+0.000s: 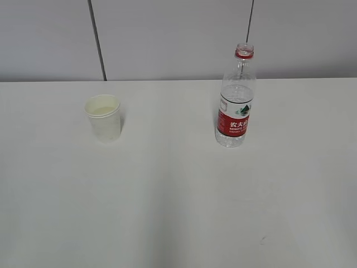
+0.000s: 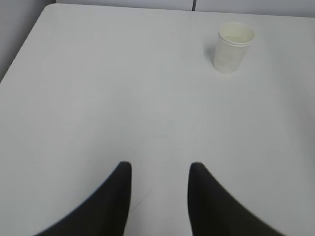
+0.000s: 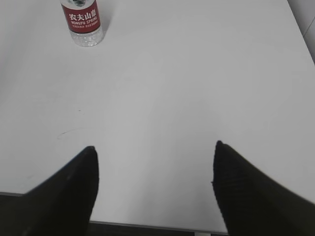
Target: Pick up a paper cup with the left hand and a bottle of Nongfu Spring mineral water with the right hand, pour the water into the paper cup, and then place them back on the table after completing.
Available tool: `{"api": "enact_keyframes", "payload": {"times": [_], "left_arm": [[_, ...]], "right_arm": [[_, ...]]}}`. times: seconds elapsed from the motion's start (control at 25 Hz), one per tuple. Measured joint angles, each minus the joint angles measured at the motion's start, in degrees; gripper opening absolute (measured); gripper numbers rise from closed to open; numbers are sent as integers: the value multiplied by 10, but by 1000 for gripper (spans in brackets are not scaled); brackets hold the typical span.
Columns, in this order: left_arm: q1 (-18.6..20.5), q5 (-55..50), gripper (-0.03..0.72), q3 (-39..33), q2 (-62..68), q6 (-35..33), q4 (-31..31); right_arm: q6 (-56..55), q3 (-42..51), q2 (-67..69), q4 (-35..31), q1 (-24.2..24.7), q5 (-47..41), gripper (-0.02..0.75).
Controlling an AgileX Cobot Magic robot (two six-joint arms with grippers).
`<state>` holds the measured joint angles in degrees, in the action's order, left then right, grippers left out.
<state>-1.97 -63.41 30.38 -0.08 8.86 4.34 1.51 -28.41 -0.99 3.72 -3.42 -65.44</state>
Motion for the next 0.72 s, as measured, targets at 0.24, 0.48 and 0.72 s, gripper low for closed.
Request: {"api": "enact_keyframes", "payload": {"times": [0.24,0.48,0.72], "left_arm": [[0,0,249,0,0,0,0],[0,0,249,0,0,0,0],[0,0,249,0,0,0,0]], "right_arm": [[0,0,0,0,0,0,535],[0,0,0,0,0,0,535],[0,0,0,0,0,0,534]]}}
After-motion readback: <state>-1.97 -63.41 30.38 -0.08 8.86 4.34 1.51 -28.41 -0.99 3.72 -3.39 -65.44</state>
